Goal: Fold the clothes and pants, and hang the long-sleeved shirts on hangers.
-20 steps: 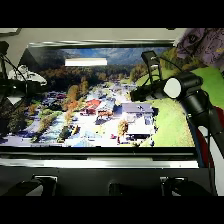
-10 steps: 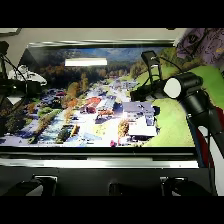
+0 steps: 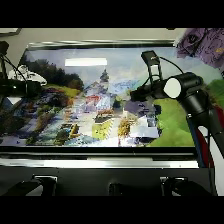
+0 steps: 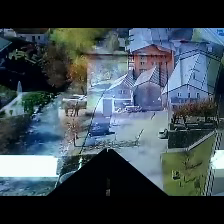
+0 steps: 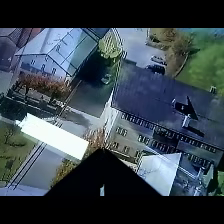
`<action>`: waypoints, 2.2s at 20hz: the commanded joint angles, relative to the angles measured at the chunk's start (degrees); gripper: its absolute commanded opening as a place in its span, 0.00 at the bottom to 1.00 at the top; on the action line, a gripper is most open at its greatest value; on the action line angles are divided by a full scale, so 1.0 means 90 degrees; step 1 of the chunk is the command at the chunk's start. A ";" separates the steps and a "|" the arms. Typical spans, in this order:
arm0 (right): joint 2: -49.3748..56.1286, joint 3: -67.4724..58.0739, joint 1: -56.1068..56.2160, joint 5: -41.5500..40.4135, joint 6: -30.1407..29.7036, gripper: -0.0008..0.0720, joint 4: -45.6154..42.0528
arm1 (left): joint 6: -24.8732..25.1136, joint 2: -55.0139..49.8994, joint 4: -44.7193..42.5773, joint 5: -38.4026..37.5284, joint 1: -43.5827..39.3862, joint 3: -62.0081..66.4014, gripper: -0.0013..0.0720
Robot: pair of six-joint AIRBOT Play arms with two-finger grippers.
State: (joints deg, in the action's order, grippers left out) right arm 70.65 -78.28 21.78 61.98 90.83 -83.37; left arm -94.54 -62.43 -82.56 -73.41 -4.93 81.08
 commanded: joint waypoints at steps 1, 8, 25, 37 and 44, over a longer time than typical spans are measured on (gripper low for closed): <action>-0.0005 -0.0005 0.0007 0.0002 0.0002 0.06 0.0000 | 0.0000 -0.0005 0.0000 0.0209 -0.0005 -0.0005 0.04; -0.0005 -0.0005 0.0007 0.0000 0.0002 0.06 0.0000 | -0.0746 -0.0420 -0.0469 0.0374 0.0085 -0.0012 1.00; -0.0005 -0.0005 0.0007 0.0002 0.0005 0.06 0.0027 | -0.1950 -0.6708 -0.1137 0.4014 0.2919 0.3864 1.00; -0.0005 -0.0005 0.0007 -0.0073 0.0056 0.06 0.0029 | -0.1207 -0.6985 -0.0141 0.3140 0.2917 0.3912 0.04; -0.0007 -0.0005 0.0007 0.0440 0.0053 0.06 0.0024 | -0.0163 -0.4947 0.1489 0.1049 0.1936 0.3279 0.03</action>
State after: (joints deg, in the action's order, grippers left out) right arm 70.63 -78.28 21.80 63.29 91.31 -83.11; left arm -98.67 -114.74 -74.72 -56.47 16.51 113.27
